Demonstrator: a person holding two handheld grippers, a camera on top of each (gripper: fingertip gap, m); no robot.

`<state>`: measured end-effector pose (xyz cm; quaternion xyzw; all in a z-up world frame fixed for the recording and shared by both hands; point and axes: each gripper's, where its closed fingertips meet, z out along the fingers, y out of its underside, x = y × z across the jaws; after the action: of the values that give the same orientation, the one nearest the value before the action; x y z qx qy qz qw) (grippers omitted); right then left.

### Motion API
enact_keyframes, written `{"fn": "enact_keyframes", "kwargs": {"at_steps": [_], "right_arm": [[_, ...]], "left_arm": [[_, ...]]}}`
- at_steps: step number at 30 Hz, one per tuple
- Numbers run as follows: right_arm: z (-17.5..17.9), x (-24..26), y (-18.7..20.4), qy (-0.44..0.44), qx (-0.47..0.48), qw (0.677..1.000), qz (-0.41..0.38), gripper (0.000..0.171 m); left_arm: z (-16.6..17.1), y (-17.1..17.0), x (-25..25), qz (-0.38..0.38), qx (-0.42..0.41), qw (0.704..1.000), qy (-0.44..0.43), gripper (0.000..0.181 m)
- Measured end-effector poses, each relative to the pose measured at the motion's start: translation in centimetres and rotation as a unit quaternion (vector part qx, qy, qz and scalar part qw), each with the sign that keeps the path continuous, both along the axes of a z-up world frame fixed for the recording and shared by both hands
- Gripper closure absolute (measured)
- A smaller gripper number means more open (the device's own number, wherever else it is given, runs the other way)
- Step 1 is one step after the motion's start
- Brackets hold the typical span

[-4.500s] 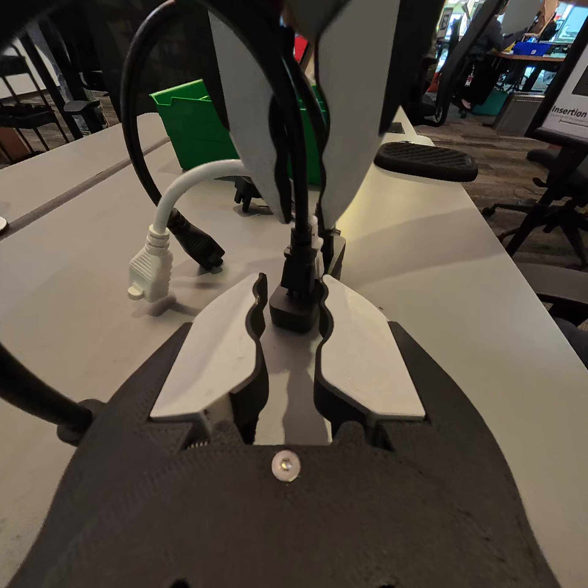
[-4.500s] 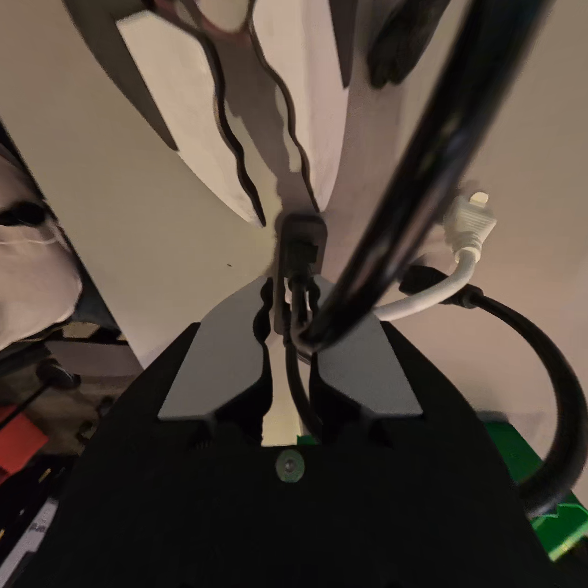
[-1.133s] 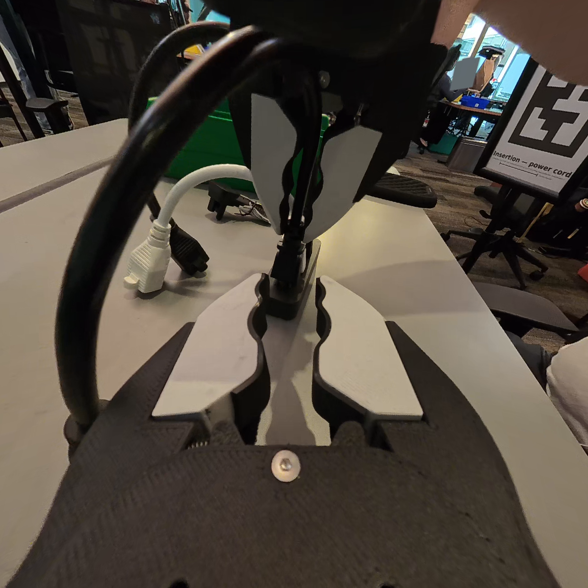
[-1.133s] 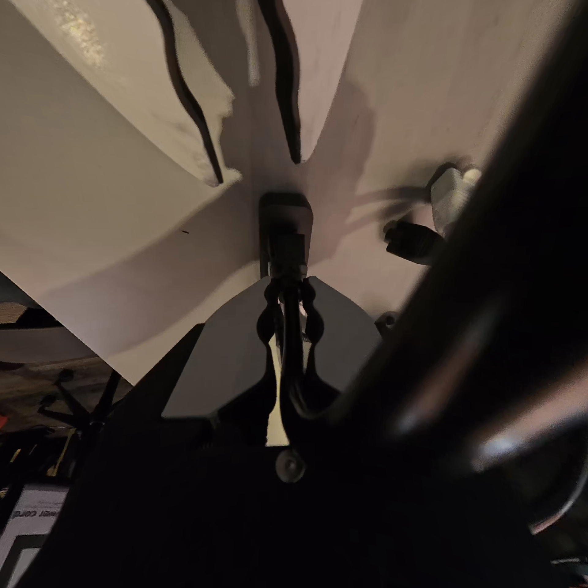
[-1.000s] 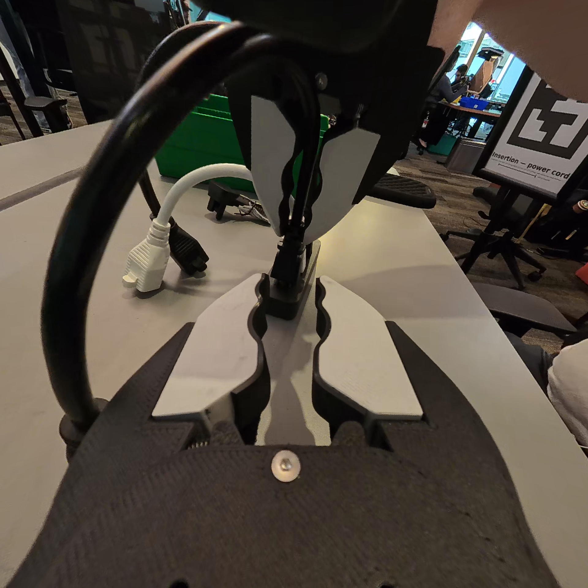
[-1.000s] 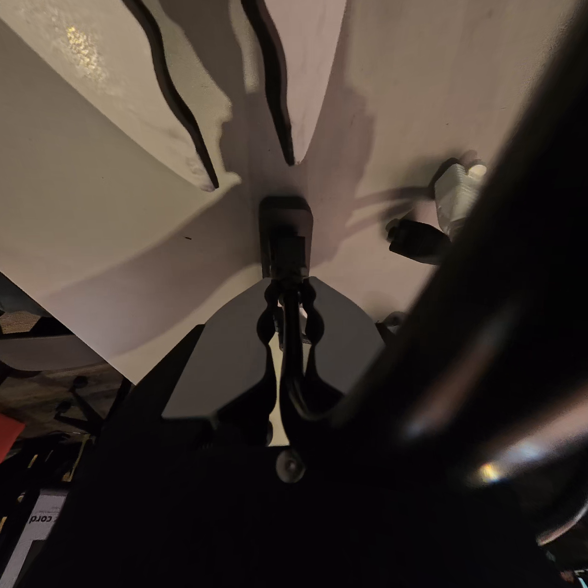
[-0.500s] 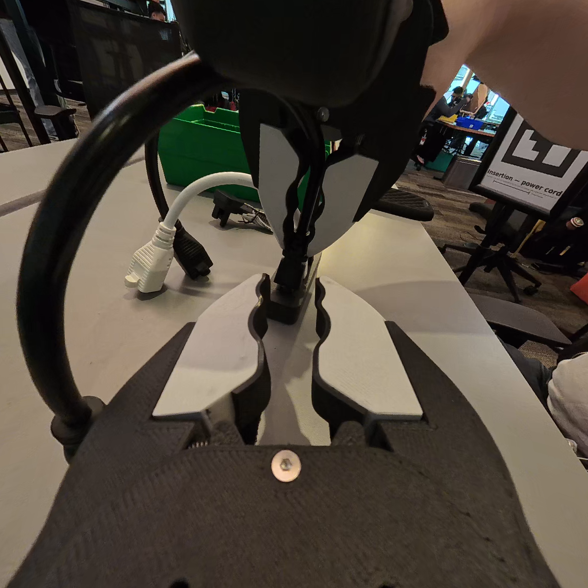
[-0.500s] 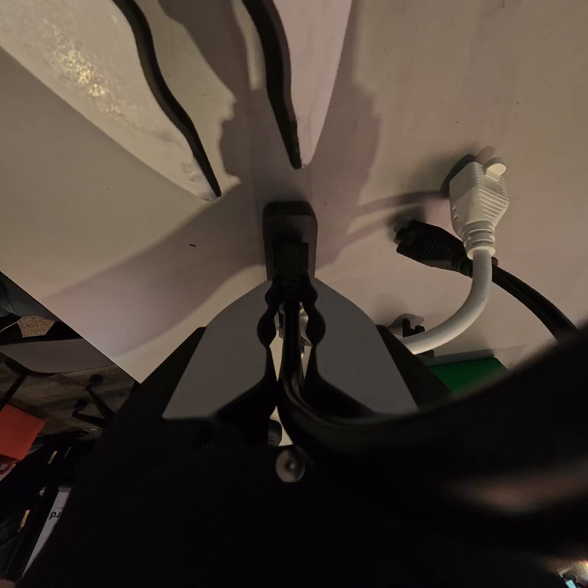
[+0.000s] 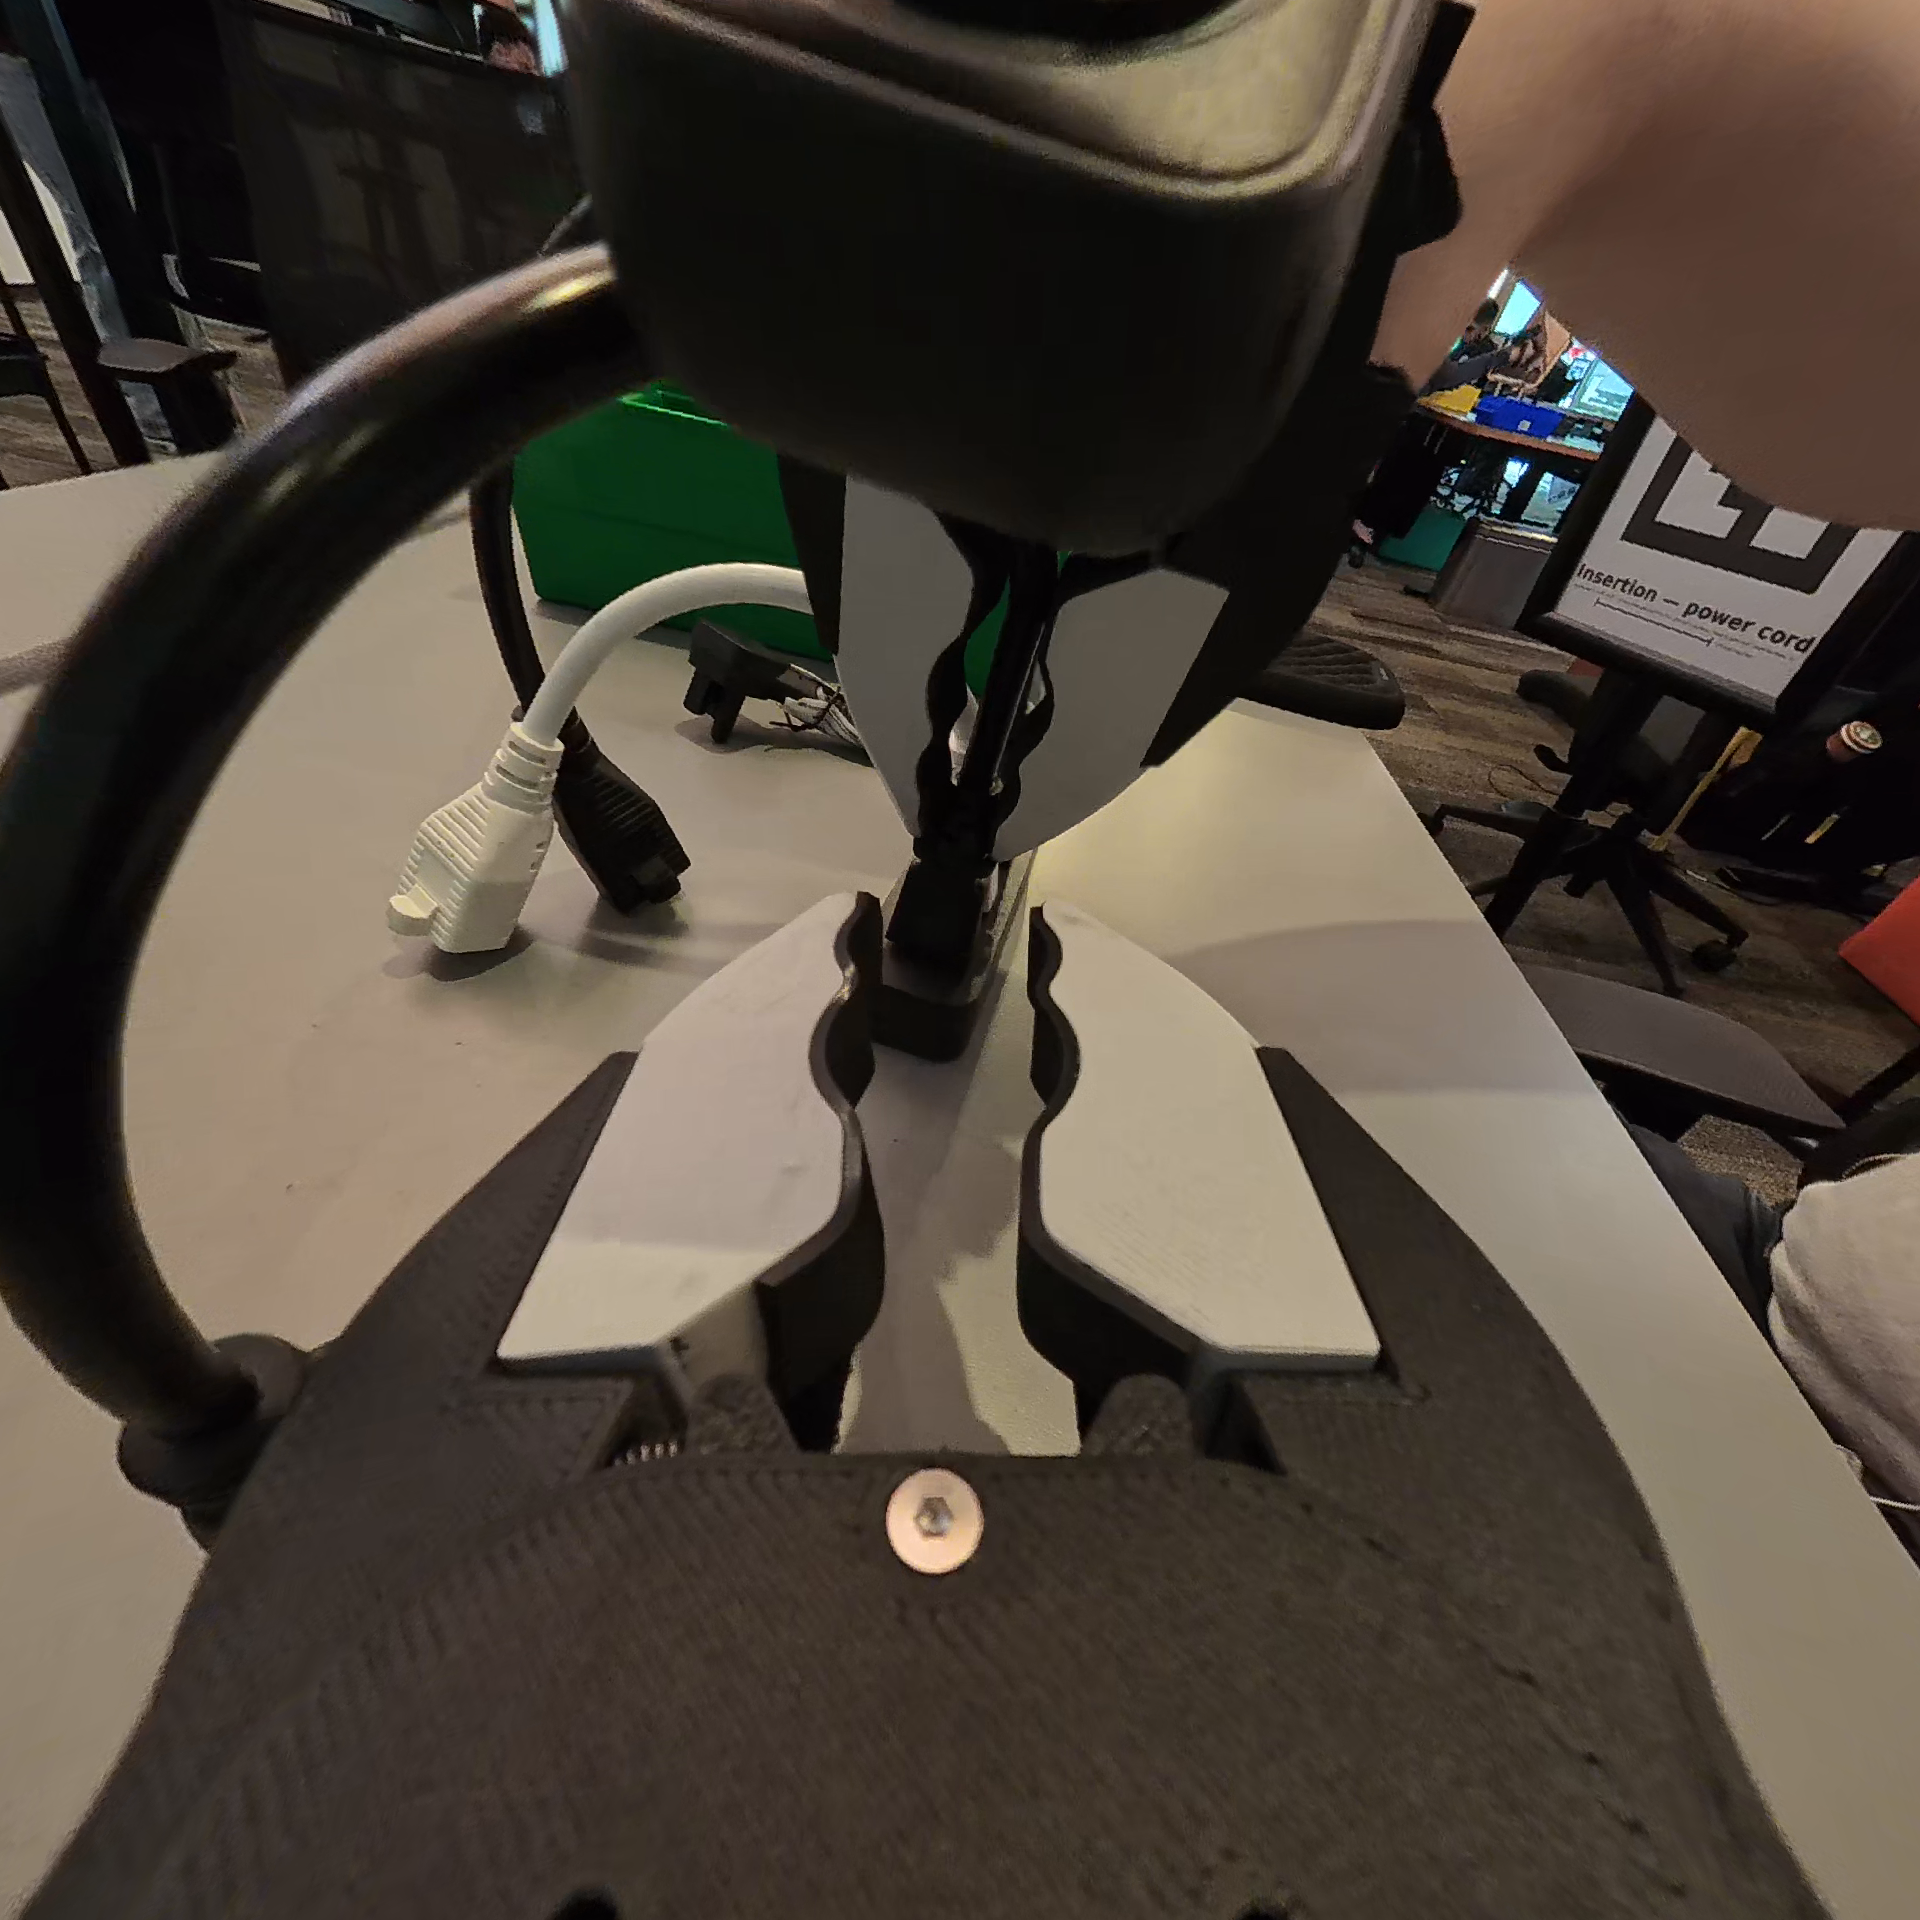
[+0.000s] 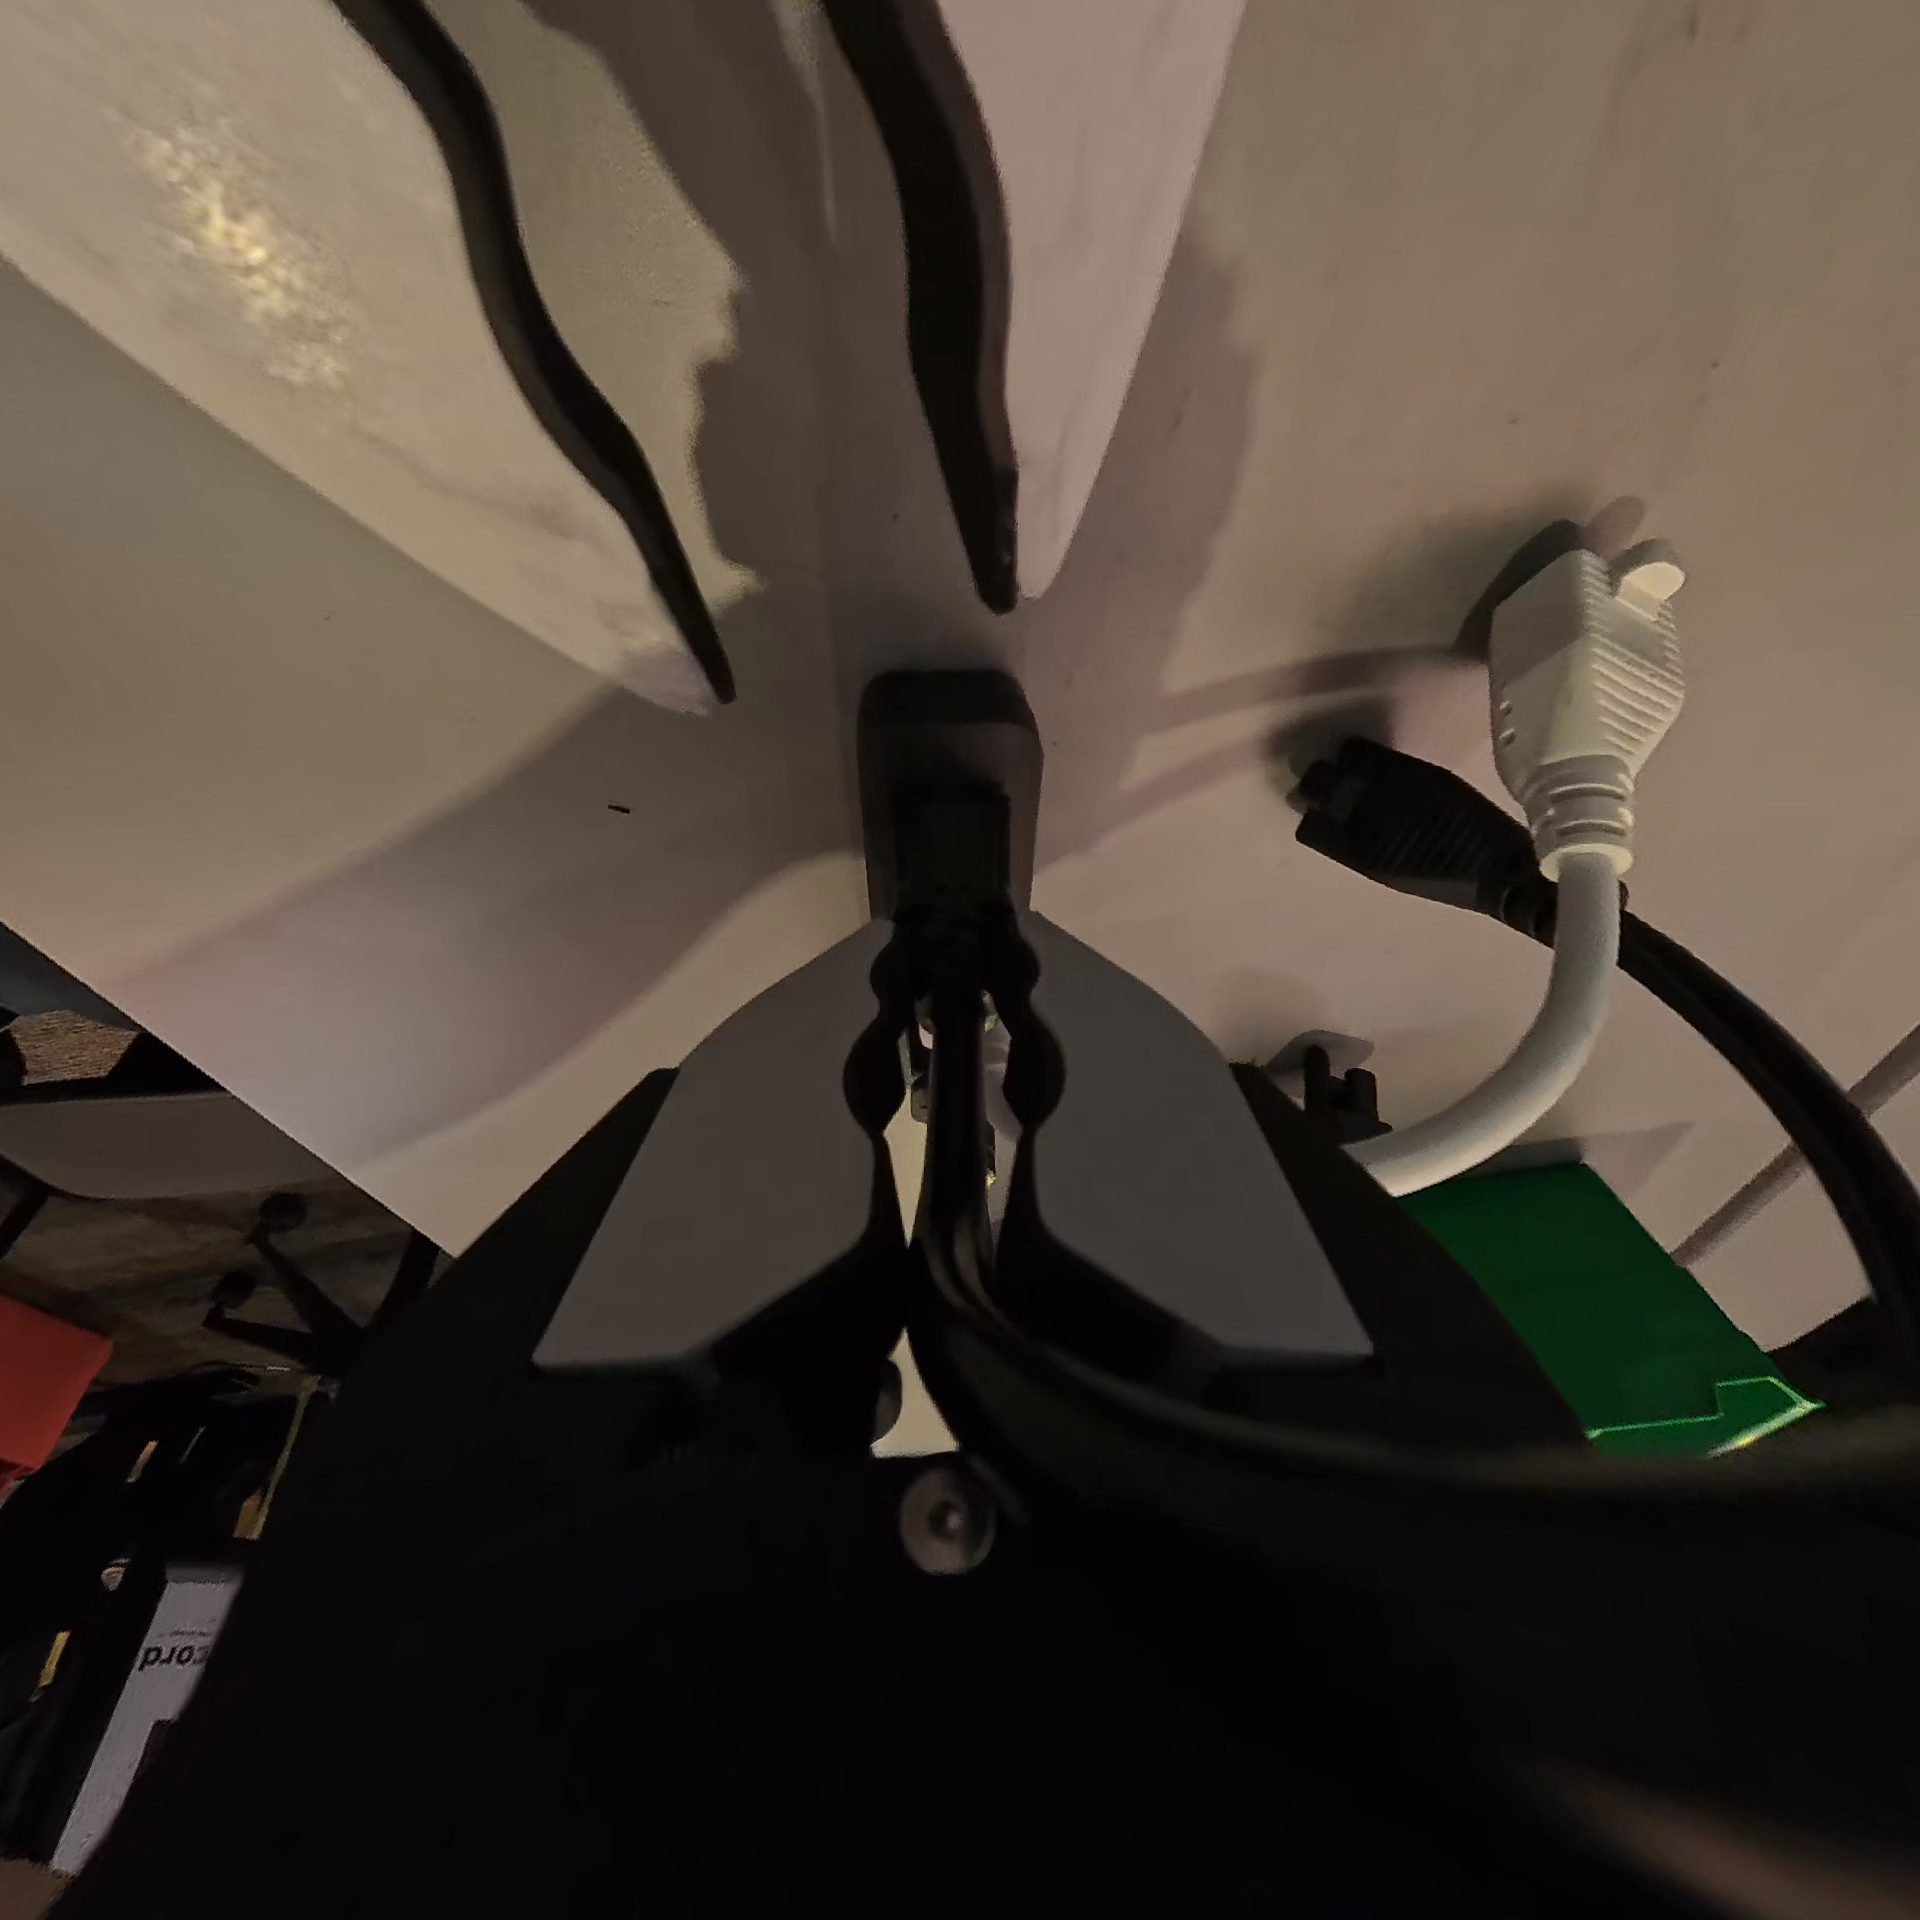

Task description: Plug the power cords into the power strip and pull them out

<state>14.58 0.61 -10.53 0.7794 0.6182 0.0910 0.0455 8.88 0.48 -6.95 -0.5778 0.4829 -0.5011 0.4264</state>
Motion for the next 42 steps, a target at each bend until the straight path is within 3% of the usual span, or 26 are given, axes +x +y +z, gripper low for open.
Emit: {"fn": "enact_keyframes", "kwargs": {"at_steps": [11,18,22,24,26,30,32,33,37,42], "right_arm": [[0.0,-0.1,0.0,0.004,0.01,1.0,-0.01,0.157],[0.6,0.2,-0.2,0.01,0.059,0.998,0.031,0.153],[4.5,-2.8,0.2,0.126,0.128,0.982,0.056,0.143],[7.7,-4.0,-0.2,0.198,0.167,0.963,0.069,0.138],[11.6,-4.7,-1.5,0.308,0.213,0.922,0.099,0.138],[16.5,-0.6,-3.9,0.538,0.299,0.782,0.101,0.142],[14.8,3.6,-2.7,0.592,0.315,0.741,0.043,0.136],[12.7,5.4,-2.0,0.604,0.299,0.739,0.011,0.133],[5.1,7.2,-0.9,0.604,0.205,0.769,-0.052,0.123],[2.2,5.3,-0.1,0.591,0.149,0.791,-0.051,0.126]], "left_arm": [[0.2,0.2,-0.1,0.006,-0.005,1.0,-0.007,0.157],[-0.3,-0.2,0.2,-0.001,0.005,1.0,0.011,0.156],[-0.7,-0.5,0.5,-0.002,0.025,0.999,0.031,0.155],[-0.9,-0.6,0.6,-0.002,0.031,0.999,0.038,0.154],[-1.0,-0.5,0.7,0.001,0.032,0.999,0.041,0.154],[-0.7,-0.5,1.2,0.017,0.043,0.998,0.035,0.152],[-0.5,-0.5,1.8,0.027,0.055,0.998,0.028,0.15],[-0.5,-0.4,2.2,0.038,0.061,0.997,0.03,0.149],[-0.6,0.4,4.3,0.06,0.076,0.995,0.04,0.137],[-0.6,0.5,6.5,0.036,0.047,0.997,0.051,0.137]]}}
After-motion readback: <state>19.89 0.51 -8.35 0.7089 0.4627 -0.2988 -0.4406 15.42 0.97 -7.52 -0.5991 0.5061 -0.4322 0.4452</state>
